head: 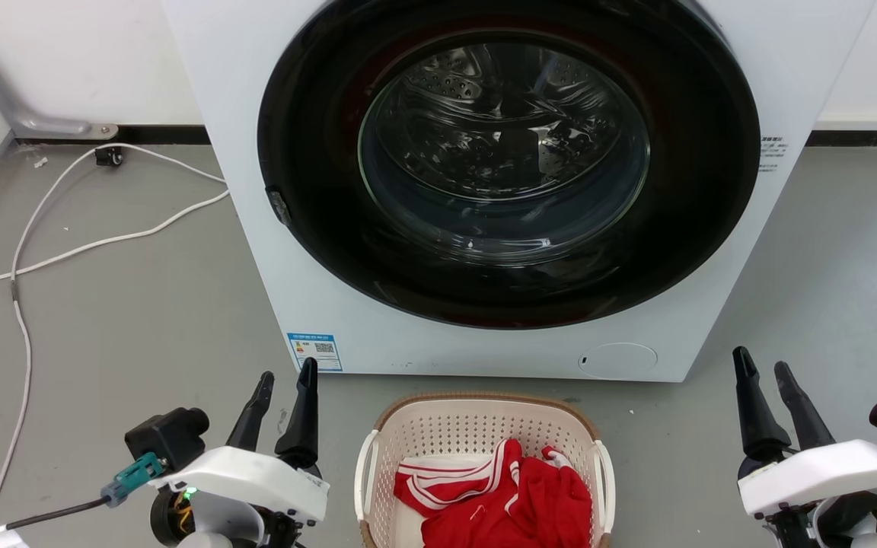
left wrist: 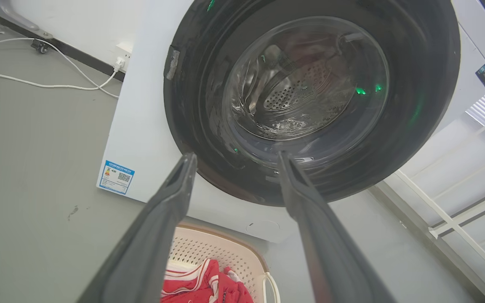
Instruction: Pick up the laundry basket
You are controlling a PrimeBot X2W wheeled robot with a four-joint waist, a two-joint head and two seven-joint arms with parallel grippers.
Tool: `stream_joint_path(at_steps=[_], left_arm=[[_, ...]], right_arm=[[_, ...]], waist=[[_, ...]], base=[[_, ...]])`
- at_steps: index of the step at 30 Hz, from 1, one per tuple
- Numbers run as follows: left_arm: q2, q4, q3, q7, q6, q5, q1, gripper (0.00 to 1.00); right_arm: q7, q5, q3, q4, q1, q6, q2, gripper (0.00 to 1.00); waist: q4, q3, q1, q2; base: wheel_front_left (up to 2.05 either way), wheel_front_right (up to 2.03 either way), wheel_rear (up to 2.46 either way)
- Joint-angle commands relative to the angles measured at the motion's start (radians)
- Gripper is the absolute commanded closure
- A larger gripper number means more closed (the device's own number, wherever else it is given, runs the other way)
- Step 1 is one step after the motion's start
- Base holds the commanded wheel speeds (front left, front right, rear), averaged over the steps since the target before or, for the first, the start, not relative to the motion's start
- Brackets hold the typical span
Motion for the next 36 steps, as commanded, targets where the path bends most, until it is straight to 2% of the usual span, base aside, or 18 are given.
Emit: stream_joint_path(at_steps=[1,36], left_arm=[[0.009,-0.009,-0.008,-0.01,0.004,0.027,-0.027,0.0],[0.027,0.035,-0.091,-0.097,0.05,0.373,-0.049,0.0]], right_arm=[[-0.002,-0.03,0.001,-0.017,0.002,0.0,0.0,0.0],[-0.005,-0.393,-0.004,-0.076,0.042,0.0,0.001,0.0]], waist=[[0.001,-0.001,0.0,0.0],[0.017,-0.008,-0.0001,0.0]], base=[[0.0,0.0,0.0],[0.0,0.0,0.0]])
